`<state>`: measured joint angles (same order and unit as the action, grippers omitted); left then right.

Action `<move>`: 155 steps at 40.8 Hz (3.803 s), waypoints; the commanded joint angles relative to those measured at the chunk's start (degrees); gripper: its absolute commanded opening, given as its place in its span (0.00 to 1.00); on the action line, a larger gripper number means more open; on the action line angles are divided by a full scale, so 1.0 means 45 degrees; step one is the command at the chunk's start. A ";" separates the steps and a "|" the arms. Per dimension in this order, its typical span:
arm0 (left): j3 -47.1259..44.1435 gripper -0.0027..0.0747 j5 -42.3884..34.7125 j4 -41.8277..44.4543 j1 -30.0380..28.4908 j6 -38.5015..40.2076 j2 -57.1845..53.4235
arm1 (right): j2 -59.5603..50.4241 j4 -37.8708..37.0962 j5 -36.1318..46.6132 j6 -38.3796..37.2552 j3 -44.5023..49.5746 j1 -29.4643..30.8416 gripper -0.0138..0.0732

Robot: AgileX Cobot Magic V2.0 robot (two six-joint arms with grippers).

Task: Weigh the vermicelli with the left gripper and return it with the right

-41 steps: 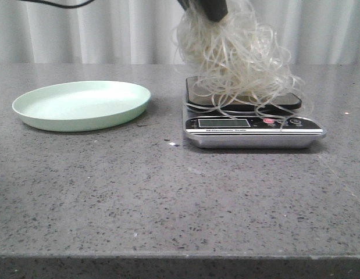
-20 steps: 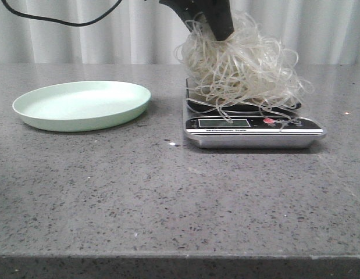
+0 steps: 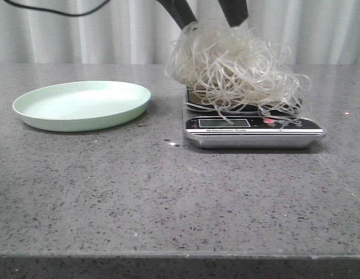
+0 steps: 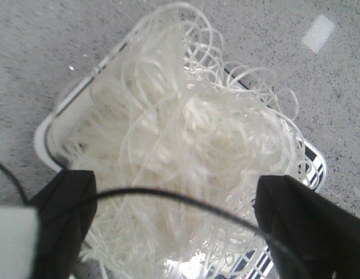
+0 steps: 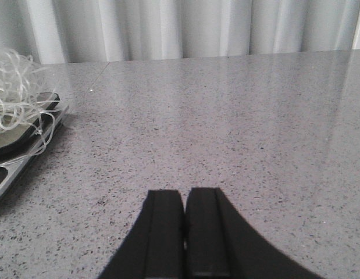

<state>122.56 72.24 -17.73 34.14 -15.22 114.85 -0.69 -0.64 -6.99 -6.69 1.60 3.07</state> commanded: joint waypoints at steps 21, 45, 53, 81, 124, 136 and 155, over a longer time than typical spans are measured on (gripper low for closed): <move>-0.0715 0.75 -0.0398 0.2254 -0.1826 0.1472 -0.4591 | -0.0190 -0.0018 0.1112 0.0031 -0.0101 0.0073 0.33; -1.1775 0.71 -0.7328 0.2392 -0.4129 0.1472 -1.2706 | -0.0190 -0.0018 0.1221 0.0031 -0.0101 0.0073 0.33; -1.5544 0.53 -0.9189 0.2392 -0.5063 0.1489 -1.5768 | -0.0190 -0.0018 0.1236 0.0031 -0.0101 0.0073 0.33; -2.0204 0.22 -1.2338 0.2392 -0.5407 0.2150 -1.9300 | 0.0134 -0.0018 0.2411 0.0031 -0.1932 0.0073 0.33; -2.0223 0.21 -1.3459 0.2392 -0.5407 0.2150 -1.9300 | 1.5211 -0.2510 -0.4310 0.0031 -1.7774 -0.7461 0.75; -2.0223 0.21 -1.3459 0.2392 -0.5407 0.2150 -1.9300 | 1.7457 -0.1262 -0.7321 0.0031 -1.9450 -0.7902 0.86; -2.0223 0.21 -1.3459 0.2392 -0.5407 0.2150 -1.9300 | 1.9282 -0.0412 -0.8706 0.0054 -2.0173 -0.7902 0.86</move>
<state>29.97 16.06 -6.47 9.86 -6.06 27.79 87.35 -2.56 -48.55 -6.69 -87.06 -32.50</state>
